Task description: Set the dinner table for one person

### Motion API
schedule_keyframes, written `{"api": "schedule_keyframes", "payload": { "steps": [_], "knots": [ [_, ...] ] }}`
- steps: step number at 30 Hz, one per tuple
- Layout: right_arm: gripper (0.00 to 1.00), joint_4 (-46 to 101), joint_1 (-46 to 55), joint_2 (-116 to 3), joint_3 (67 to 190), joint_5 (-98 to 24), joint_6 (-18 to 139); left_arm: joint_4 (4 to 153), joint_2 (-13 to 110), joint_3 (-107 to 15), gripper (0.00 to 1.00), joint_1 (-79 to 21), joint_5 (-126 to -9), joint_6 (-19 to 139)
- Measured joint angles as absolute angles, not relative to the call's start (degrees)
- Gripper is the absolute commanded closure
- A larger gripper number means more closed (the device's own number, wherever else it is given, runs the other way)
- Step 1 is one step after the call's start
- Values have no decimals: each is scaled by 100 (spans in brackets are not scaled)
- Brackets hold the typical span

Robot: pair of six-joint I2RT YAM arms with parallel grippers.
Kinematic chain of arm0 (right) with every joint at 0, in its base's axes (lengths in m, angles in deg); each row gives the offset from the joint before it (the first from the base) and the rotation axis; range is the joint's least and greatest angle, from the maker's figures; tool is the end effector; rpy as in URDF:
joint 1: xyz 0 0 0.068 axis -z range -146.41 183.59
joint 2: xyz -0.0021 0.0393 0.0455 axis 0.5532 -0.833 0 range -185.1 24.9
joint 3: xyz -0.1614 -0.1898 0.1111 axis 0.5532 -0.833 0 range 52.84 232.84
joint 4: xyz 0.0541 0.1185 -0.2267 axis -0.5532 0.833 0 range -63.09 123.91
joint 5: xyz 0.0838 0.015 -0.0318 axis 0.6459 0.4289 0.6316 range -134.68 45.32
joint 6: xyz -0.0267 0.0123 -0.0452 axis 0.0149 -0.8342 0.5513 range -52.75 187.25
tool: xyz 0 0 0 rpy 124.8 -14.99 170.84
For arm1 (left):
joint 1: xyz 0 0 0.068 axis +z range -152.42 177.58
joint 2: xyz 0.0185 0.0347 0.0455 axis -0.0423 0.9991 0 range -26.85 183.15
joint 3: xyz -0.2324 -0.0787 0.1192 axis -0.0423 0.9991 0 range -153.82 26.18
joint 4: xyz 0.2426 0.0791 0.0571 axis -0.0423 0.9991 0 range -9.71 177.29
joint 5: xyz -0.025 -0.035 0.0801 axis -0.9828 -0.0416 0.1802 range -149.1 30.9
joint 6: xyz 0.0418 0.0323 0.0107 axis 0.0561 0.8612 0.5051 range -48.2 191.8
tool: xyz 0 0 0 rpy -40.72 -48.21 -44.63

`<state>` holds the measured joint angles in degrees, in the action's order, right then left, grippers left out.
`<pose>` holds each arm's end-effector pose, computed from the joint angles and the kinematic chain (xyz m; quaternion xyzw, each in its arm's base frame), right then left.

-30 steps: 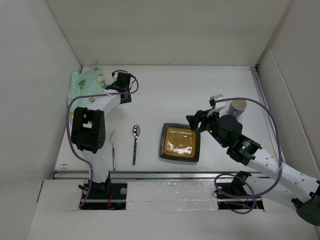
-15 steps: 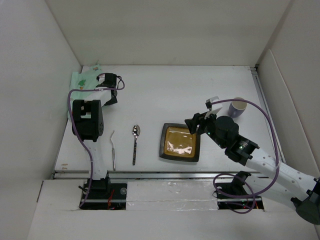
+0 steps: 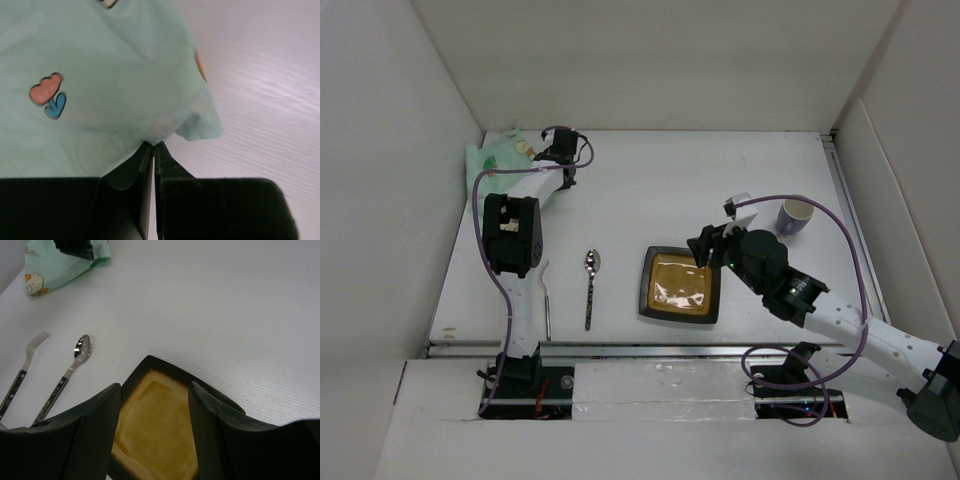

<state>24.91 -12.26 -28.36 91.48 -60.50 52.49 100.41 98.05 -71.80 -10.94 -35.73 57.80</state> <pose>0.1601 0.1510 0.2975 -0.1243 0.7680 0.2197 0.5887 0.4860 -0.0586 0.1944 -0.1177 0.9066 0.1149 0.3885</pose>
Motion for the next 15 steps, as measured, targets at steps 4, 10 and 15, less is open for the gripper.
{"api": "schedule_keyframes", "payload": {
  "steps": [4, 10, 15],
  "knots": [
    [40, 2561, -1226, -3063, 9246, -6231, 5249, 9912, 9803, -7741, 100, -1837, -3896, 5874],
    [40, 2522, -1226, -3096, 9379, -6443, 5234, 9632, 9803, -8447, 73, -3229, -4410, 6279],
    [75, 2524, -1226, -3102, 9379, -6596, 5185, 9626, 9792, -8640, 33, -3588, -4386, 6495]
  ]
}}
